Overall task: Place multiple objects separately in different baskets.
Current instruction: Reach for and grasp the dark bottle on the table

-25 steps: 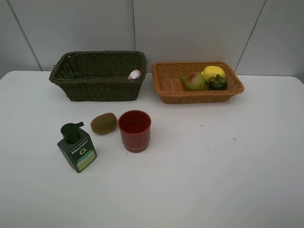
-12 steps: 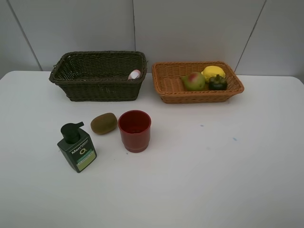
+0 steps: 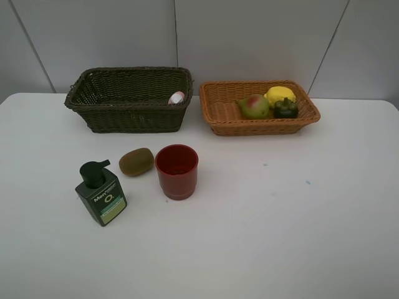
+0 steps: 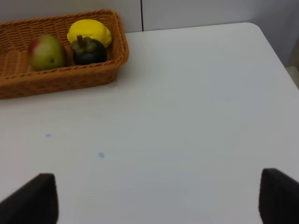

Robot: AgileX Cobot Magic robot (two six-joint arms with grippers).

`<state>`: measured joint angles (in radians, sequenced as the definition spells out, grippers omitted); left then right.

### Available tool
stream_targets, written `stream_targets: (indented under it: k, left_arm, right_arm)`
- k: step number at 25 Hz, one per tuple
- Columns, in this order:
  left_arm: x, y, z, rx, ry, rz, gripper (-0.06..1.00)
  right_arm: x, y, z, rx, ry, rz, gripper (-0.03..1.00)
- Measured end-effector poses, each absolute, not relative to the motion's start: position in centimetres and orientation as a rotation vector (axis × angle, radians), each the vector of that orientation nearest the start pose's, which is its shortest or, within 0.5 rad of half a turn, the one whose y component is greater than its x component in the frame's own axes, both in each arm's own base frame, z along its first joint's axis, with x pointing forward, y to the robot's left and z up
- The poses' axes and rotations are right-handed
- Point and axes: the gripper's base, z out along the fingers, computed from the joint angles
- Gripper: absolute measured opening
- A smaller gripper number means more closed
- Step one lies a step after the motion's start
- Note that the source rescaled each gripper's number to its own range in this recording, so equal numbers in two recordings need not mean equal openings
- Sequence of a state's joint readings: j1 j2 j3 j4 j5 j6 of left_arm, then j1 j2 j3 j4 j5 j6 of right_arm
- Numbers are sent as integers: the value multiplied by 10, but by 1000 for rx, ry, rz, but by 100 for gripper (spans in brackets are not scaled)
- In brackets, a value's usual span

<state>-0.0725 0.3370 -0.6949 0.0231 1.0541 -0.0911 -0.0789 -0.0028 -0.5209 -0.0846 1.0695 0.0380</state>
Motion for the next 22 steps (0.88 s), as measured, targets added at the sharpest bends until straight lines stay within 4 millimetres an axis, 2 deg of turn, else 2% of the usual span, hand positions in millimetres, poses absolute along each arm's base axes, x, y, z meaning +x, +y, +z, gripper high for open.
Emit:
stream_targets:
  k: [5,8,16,22]
  left_arm:
    - [77,-7,344,118,2244,-39,100]
    - [98,-13,344,226,2294,-61,100]
    - [146,-26,318,442,2471,-151,100]
    - [169,-35,299,559,2547,-236,100]
  right_arm:
    - [-9,-6,283,124,2025,-127,93]
    - [-9,-6,283,124,2025,-127,93]
    - [-9,-6,283,124,2025,-127,93]
    - [-9,-6,283,124,2025,-127,93]
